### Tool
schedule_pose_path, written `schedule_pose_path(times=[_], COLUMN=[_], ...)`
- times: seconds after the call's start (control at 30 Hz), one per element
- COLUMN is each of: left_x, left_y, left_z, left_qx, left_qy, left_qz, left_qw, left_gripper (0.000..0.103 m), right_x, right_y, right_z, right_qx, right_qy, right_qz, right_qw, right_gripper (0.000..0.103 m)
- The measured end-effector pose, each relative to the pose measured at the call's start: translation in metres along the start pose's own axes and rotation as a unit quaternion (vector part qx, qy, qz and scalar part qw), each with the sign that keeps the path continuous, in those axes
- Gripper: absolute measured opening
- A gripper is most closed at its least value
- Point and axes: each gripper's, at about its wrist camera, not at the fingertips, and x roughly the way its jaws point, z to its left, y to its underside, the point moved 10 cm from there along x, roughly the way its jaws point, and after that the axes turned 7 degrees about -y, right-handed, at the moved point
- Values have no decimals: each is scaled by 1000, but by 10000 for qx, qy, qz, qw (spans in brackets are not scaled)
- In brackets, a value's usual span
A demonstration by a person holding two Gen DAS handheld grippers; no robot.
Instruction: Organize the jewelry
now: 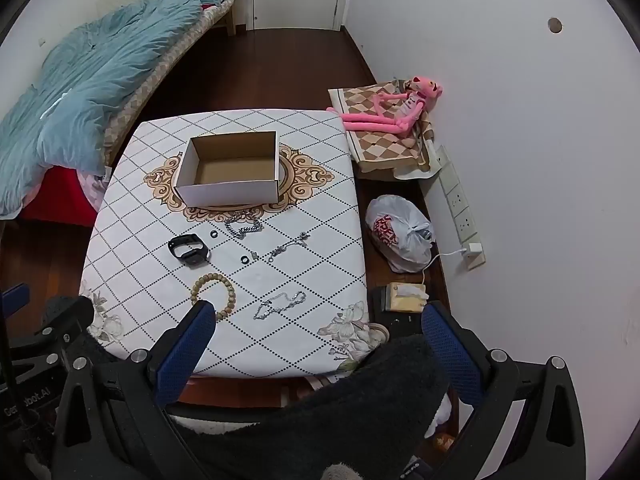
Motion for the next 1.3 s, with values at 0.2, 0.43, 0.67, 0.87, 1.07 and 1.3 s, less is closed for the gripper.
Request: schedule_pose_path(times=[0.2,0.43,0.67,0.87,1.07,1.3], left_x=[0,0,-7,-11,-13,-13], left_y=[-1,4,-4,-8,-5,-6], left_z=[1,2,3,3,0,1], left_qx=[-1,-15,-7,14,13,3], left_qy=[-6,-24,-28,-6,-17,-11], left_qz=[-27,-63,-96,-154,-180,-175], left_qw=[10000,10000,9999,9999,9998,9998], left_gripper=[103,103,103,103,103,103], right_x=[0,0,0,-1,-8,-7], right_y=[1,1,1,2,1,1], right_z=[-1,-1,-1,8,1,1], right_qx=[3,6,13,-4,14,17], right_qy=[0,-16,-44,-57,-83,-81], right_qz=[18,11,2,-25,-28,-26], right_qw=[10000,10000,10000,10000,10000,10000], right_gripper=[103,103,103,103,103,103])
